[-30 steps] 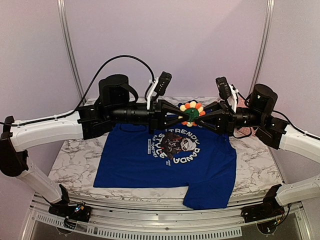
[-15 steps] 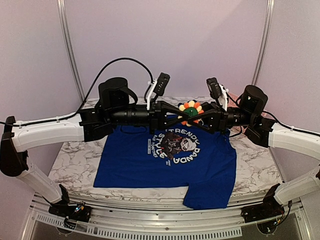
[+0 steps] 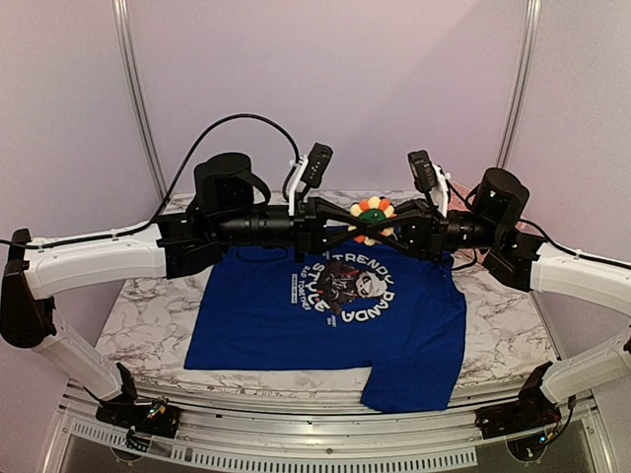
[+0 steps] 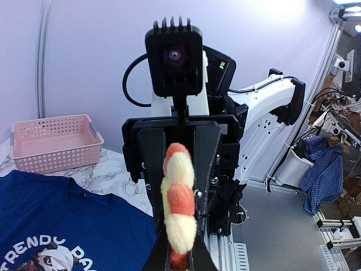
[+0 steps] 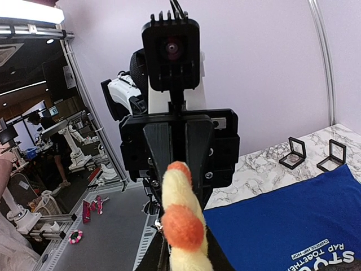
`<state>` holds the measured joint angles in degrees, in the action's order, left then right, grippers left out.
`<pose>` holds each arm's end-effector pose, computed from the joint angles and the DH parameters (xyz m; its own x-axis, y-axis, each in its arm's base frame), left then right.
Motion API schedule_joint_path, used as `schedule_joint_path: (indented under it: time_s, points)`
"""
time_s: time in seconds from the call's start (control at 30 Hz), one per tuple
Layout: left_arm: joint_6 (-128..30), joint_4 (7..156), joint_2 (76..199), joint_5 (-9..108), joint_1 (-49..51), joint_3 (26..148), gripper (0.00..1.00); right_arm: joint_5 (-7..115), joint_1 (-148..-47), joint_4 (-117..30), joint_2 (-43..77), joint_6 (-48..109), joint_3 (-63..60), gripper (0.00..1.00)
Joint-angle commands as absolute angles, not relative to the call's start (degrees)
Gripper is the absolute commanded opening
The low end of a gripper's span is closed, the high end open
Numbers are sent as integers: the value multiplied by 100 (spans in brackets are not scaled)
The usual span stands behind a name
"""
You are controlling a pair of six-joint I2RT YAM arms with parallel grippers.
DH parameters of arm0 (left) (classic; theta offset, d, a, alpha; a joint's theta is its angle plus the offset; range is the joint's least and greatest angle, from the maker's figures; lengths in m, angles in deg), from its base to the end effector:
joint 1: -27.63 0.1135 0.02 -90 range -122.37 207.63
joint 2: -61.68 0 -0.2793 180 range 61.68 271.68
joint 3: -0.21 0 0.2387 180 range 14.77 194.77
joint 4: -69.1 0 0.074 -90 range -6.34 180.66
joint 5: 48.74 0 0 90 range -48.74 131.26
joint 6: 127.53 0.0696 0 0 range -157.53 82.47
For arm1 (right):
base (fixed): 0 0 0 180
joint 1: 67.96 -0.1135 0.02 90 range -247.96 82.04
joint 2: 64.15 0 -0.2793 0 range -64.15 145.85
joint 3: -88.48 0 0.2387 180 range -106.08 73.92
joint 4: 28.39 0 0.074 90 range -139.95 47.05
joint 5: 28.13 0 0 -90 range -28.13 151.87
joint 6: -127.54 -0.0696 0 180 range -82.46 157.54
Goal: Pin the brooch onto the clothing
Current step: Pass from the left arm to the right
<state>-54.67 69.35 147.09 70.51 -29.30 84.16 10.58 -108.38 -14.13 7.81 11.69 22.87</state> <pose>0.1739 -0.3294 0.3818 -0.3096 0.0042 -0.9509 0.9486 0.0712 -0.3085 0.1834 0.2275 0.3688 -0.3391 0.0694 -0.9382 -0.9401 -0.0614 0.3352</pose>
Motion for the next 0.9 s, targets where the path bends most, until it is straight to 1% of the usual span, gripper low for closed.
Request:
schedule_joint_path:
  time_s: [0.0, 0.13, 0.3, 0.43, 0.5, 0.63, 0.7, 0.73, 0.8, 0.87]
  points:
    - [-5255, 6797, 14545, 7158, -2906, 8390, 0, 1672, -10811, -1851, 645, 1227, 2314, 14]
    - [-5058, 6890, 14544, 7167, -2930, 8400, 0, 1974, -10754, -1943, 557, 1180, 2328, 5]
    - [-4660, 7170, 14552, 7095, -3039, 8482, 0, 2072, -10752, -2236, 692, 1261, 2102, 4]
    - [-4419, 7389, 14563, 7073, -3158, 8550, 0, 2333, -10753, -2395, 771, 1249, 2042, 7]
    - [-4386, 7375, 14562, 7110, -3173, 8560, 0, 2409, -10759, -2463, 786, 1250, 2012, 7]
    - [-4260, 7372, 14566, 7171, -3234, 8570, 0, 2595, -10746, -2691, 847, 1242, 1915, 1]
    - [-4213, 7373, 14580, 7184, -3269, 8578, 0, 2629, -10740, -2760, 886, 1207, 1863, 1]
    - [-4198, 7379, 14579, 7184, -3279, 8579, 0, 2677, -10728, -2798, 902, 1190, 1829, 1]
    - [-4123, 7453, 14579, 7193, -3291, 8596, 0, 2860, -10710, -2837, 898, 1117, 1815, 9]
    - [-4026, 7565, 14584, 7186, -3308, 8628, 0, 2899, -10688, -2836, 865, 1072, 1808, 12]
